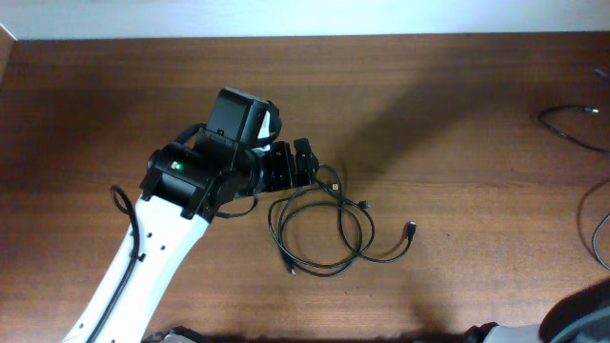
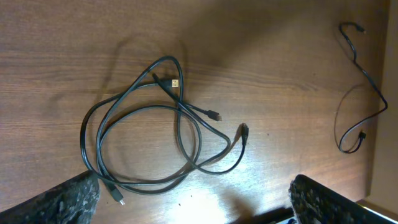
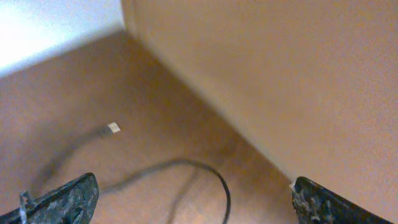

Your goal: Untangle cables

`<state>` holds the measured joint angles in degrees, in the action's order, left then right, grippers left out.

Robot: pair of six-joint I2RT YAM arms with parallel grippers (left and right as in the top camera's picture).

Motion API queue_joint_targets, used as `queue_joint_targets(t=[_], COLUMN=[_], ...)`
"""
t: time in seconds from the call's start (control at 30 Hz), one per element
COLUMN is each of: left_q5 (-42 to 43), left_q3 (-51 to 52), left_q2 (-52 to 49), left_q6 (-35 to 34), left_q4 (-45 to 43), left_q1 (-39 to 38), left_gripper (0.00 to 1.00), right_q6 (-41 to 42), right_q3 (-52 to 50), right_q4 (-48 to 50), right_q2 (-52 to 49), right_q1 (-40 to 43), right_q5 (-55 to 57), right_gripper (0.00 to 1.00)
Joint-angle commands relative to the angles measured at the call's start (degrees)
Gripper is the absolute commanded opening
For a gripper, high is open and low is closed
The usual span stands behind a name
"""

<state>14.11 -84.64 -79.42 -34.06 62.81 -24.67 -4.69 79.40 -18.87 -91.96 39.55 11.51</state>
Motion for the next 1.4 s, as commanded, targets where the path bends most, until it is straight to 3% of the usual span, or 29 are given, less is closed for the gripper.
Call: queue_joint_targets(t=[0.0,0.1,0.2,0.3,0.37,0.43,0.47,0.6,0.73,0.77,0.83,0.87,0.9,1.03,1.2,1.3,1.37], left_q5=[-0.59,-0.59,-0.59,-0.59,-0.37,-3.04,-7.23,-14.40,-14.36,-14.38,-14.36,-14.36,-14.36,-14.36,-14.36,-14.36,-14.38], left_q3=[-0.46,-0.46,-0.46,-0.46,-0.48,-0.48,-0.48,-0.48,-0.48,-0.48,-0.48,-0.48,-0.48,-0.48,-0.48,-0.48,-0.48], left_q2=[-0.39,-0.39,-0.39,-0.39,-0.39,-0.39,-0.33,-0.28,-0.28,-0.28,-0.28,-0.28,-0.28,-0.28,-0.28,-0.28,-0.28], left_q6=[0.28,0.26,0.28,0.26,0.35,10.64,10.69,1.73,1.51,1.51,1.51,1.51,1.51,1.51,1.51,1.51,1.51], left_q4=[-0.13,-0.13,-0.13,-0.13,-0.11,1.42,4.44,13.05,18.18,18.95,19.34,19.34,19.34,19.34,19.34,19.34,19.34], left_q1=[0.09,0.07,0.09,0.09,0.07,0.70,2.23,12.22,19.91,20.24,20.22,20.22,20.22,20.22,20.22,20.22,20.22], left_gripper=[0.99,0.99,0.99,0.99,0.99,0.99,0.99,0.99,0.99,0.99,0.99,0.99,0.99,0.99,0.99,0.99,0.99], right_q6=[7.91,10.58,13.57,9.66,4.09,1.60,-0.85,-7.13,-7.10,-7.10,-7.08,-6.82,-6.25,-4.52,-5.33,-13.16,-15.17], right_q3=[0.74,0.76,0.76,0.74,0.24,-0.61,-1.49,-6.56,-7.50,-7.50,-7.50,-7.45,-7.06,1.16,22.27,32.02,32.63], right_q4=[-0.07,-5.44,-20.26,-32.63,-38.38,-41.99,-43.36,-41.99,-36.20,-35.04,-32.96,-32.76,-33.44,-41.48,-49.64,-49.00,-50.80], right_q2=[10.14,17.09,19.34,19.23,19.21,18.10,16.72,8.85,-3.78,-6.27,-10.21,-10.51,-10.10,-6.38,2.73,6.73,7.76], right_q1=[-0.22,-1.11,-7.30,-16.04,-26.16,-36.15,-40.81,-54.42,-63.30,-64.92,-67.82,-68.54,-68.52,-66.82,-66.90,-66.90,-66.90], right_q5=[-16.55,-43.17,-57.51,-57.40,-53.09,-44.83,-44.85,-44.61,-42.91,-42.77,-40.19,-37.86,-37.75,-37.86,-37.79,-35.19,-29.57], right_gripper=[0.99,0.99,0.98,0.98,0.98,0.99,0.98,0.98,0.99,0.95,0.54,0.23,0.04,0.04,0.04,0.04,0.04])
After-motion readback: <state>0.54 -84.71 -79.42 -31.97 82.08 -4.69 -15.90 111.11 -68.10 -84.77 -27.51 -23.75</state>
